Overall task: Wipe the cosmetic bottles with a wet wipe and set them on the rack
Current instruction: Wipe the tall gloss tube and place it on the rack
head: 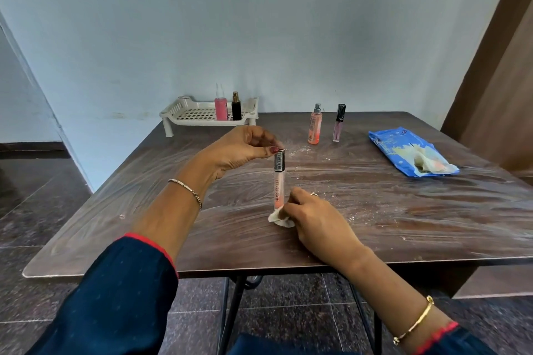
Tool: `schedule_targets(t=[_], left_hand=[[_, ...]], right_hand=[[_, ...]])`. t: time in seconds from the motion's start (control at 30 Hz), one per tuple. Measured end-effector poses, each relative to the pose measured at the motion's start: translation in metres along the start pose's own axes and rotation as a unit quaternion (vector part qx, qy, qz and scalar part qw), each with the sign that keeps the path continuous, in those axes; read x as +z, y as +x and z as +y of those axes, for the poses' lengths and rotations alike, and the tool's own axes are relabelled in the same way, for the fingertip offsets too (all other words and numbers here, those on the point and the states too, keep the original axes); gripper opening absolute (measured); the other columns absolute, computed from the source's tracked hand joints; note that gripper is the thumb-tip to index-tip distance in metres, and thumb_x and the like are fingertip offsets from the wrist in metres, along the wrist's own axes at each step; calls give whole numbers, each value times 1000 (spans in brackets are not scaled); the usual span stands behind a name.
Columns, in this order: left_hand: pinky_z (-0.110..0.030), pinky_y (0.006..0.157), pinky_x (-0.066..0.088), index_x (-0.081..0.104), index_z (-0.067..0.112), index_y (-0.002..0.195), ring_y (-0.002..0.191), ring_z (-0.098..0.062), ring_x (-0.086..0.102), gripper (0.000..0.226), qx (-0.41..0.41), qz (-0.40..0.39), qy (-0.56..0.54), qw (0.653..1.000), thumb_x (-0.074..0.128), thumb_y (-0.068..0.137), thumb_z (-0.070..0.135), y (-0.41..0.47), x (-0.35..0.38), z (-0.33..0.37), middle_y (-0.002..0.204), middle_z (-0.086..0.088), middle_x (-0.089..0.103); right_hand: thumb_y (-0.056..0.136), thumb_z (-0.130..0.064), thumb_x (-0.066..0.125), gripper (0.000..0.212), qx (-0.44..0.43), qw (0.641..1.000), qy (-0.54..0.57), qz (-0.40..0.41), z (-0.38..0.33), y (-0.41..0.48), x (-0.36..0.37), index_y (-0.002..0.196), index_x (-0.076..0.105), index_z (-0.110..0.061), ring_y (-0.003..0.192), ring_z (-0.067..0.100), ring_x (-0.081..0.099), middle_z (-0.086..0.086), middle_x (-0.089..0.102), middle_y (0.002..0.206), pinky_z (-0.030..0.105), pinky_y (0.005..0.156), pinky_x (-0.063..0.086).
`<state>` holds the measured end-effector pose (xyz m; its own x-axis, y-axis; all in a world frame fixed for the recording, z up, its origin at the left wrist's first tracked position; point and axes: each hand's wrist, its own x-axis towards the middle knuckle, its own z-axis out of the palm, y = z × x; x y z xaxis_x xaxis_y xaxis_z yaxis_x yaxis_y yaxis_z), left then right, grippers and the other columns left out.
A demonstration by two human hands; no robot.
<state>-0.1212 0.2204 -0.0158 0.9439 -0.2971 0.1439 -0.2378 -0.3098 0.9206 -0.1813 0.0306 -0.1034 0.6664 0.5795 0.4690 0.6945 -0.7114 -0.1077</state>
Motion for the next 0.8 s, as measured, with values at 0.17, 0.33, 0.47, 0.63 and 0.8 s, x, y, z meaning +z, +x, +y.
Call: schedule_targets(t=[0.17, 0.33, 0.47, 0.63, 0.8], left_hand=[[-28, 96, 50, 69, 4, 103, 105, -21, 65, 18, 20, 19, 25, 999, 65, 85, 7, -6, 6, 1, 105, -9, 71], [-31, 91, 51, 67, 10, 100, 92, -19, 61, 20, 26, 26, 12, 999, 71, 81, 14, -12, 9, -1, 98, -10, 69], [-33, 88, 51, 69, 8, 99, 86, -18, 62, 18, 17, 35, 34, 999, 71, 81, 12, -14, 12, -13, 96, -17, 70], [-40, 88, 47, 71, 29, 86, 84, -10, 65, 8, -2, 91, 115, 989, 74, 78, 28, -22, 22, -43, 86, 5, 72], [-54, 98, 40, 59, 42, 75, 85, -8, 63, 7, -81, 236, 207, 946, 63, 80, 37, -18, 27, -61, 81, 21, 65]], right_hand=[[77, 4, 62, 21, 11, 1000, 16, 5, 0, 1, 0, 90, 69, -10, 71, 28, 60, 4, 57, 93, 40, 55, 51], [78, 0, 67, 16, 49, 989, 73, 118, 3, 12, -16, 91, 71, -8, 69, 21, 59, 2, 57, 86, 35, 55, 51], [79, 1, 68, 17, 73, 968, 78, 226, 2, 34, -32, 95, 72, -6, 67, 14, 55, 2, 57, 85, 22, 57, 46], [78, -2, 71, 17, 50, 983, 50, 171, -8, 38, -19, 94, 71, -7, 66, 12, 53, 3, 58, 87, 22, 55, 46], [81, -5, 67, 14, 82, 987, 56, 127, -22, 30, 0, 93, 70, -10, 70, 18, 58, 1, 57, 88, 35, 56, 52]])
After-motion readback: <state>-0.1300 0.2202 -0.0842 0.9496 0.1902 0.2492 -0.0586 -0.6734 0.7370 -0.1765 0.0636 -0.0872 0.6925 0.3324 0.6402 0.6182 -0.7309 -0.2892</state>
